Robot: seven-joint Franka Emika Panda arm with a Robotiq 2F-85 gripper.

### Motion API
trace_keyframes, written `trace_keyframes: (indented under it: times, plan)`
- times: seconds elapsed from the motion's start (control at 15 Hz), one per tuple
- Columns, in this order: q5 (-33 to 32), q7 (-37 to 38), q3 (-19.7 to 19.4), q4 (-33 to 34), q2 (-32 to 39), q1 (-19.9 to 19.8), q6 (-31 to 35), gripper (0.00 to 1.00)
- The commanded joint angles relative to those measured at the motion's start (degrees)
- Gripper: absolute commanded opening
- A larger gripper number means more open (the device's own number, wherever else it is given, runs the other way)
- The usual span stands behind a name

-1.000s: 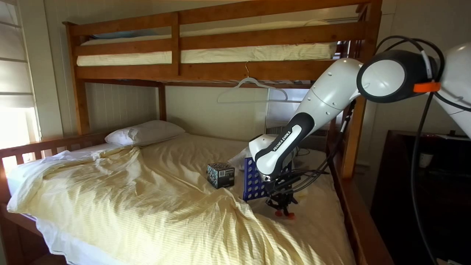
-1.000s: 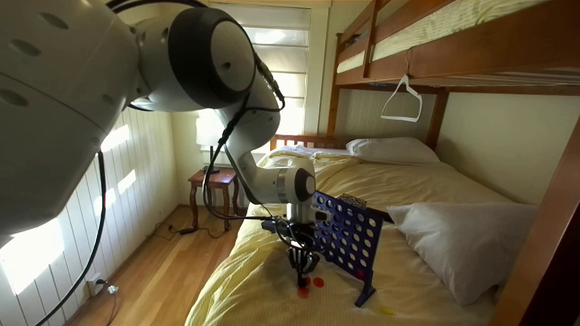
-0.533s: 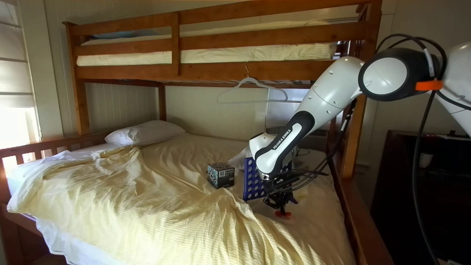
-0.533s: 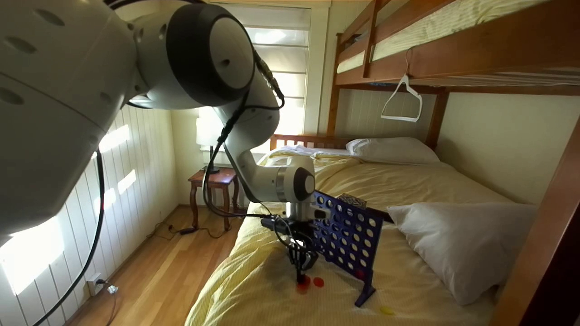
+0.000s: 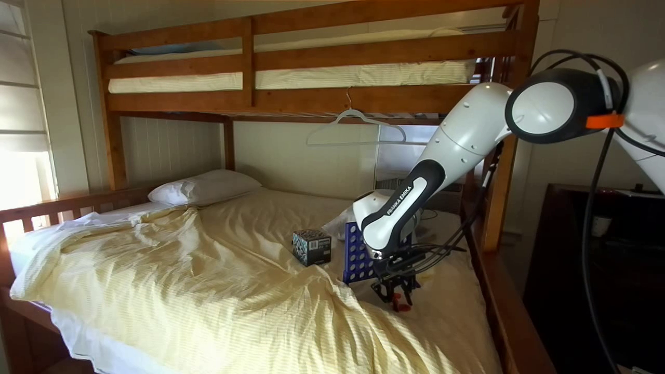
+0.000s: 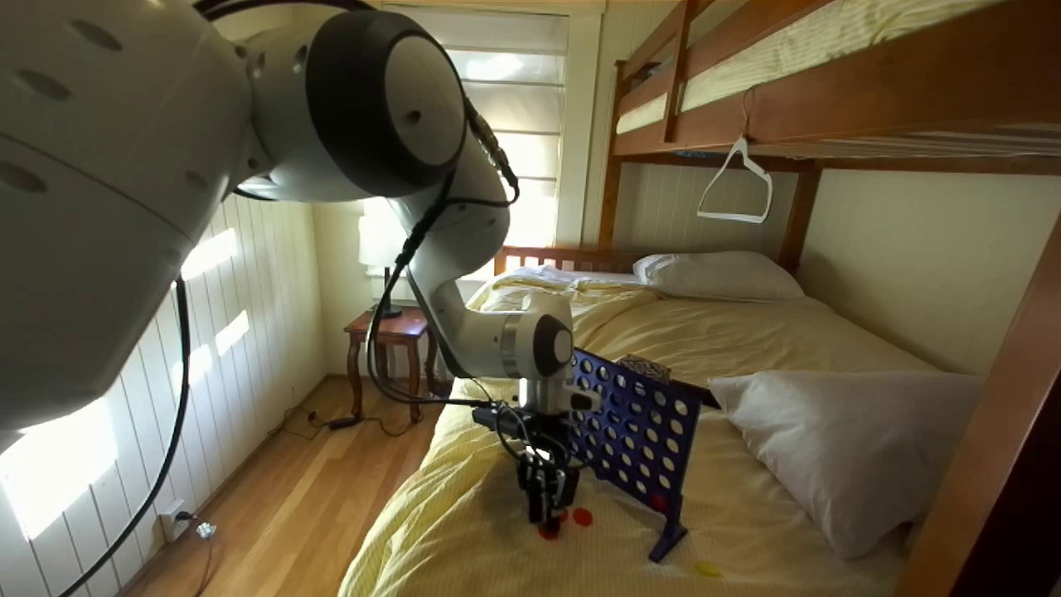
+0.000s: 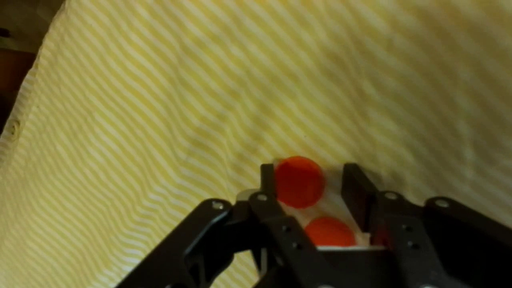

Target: Put the orange circle inside the blue object

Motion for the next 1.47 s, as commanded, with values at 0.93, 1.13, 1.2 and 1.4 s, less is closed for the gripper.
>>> trace_keyframes:
  times: [0.93,1.13,1.2,1.4]
  plan:
    - [-5.39,0.05,-2.05,-4.15,-2.55,1.76,-0.47,1.00]
    - [-6.06,0.03,-1.91,-4.50,-2.91,1.64,-1.41,1.00]
    - [-6.24,0.11,-1.92,-4.59,-2.99,1.64,-1.49,1.00]
    - [-7.31,0.66,-2.16,-3.90,-2.16,1.80,-0.65,1.00]
